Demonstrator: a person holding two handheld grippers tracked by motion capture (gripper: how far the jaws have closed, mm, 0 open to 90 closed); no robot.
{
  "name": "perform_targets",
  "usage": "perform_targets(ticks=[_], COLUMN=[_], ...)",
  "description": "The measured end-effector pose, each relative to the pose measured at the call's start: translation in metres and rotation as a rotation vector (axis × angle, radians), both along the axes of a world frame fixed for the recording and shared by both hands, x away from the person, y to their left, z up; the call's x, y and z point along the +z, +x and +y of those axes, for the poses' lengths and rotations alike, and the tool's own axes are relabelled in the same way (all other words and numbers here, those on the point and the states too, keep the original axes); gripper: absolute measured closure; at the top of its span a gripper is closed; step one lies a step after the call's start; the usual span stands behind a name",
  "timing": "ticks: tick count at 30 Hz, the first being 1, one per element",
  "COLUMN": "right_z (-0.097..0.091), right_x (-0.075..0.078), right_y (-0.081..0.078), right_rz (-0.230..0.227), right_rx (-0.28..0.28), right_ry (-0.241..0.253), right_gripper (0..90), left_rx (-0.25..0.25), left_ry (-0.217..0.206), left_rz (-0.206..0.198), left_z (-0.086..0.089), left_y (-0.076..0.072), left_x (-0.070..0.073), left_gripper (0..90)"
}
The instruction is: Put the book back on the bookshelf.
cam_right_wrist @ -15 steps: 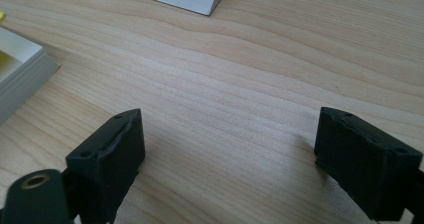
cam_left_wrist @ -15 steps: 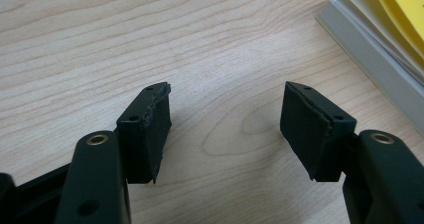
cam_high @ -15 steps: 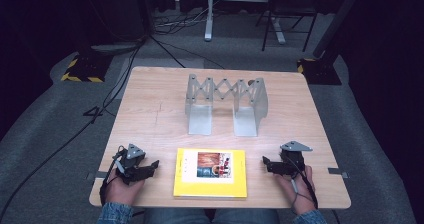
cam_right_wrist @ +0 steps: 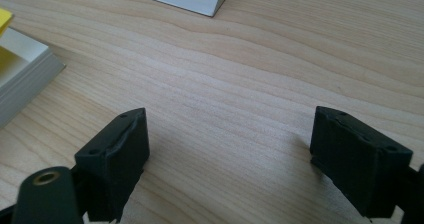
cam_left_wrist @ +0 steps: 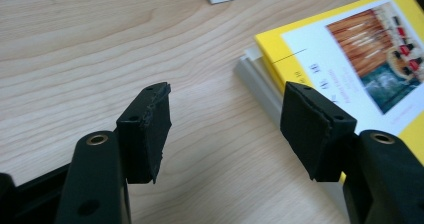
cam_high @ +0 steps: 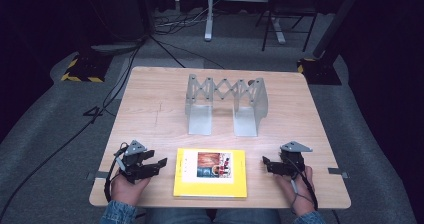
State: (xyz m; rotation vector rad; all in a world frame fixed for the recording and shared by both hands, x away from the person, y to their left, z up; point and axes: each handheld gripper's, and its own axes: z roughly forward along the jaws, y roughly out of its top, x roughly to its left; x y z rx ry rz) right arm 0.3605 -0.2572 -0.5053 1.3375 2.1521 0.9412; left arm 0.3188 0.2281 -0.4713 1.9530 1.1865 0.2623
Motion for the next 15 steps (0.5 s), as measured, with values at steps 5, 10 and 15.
perform_targets(ticks=[5,10,15], right_z=[0.0,0.0,0.0], right_x=[0.0,0.0,0.0], right_y=[0.0,0.0,0.0], right_rz=[0.0,-0.002,-0.003], right_rx=[0.0,0.003,0.008], right_ry=[0.0,0.0,-0.001], right_gripper=[16.0,16.4,16.8], left_rx=[-0.041,-0.081,-0.111], left_ry=[-0.005,0.001,0.004], left_rz=[0.014,0.047,0.083], left_z=[-0.015,-0.031,-0.042], left_y=[0.0,0.002,0.005], left_x=[0.0,-0.004,-0.009], left_gripper=[35.4,34.2,34.0])
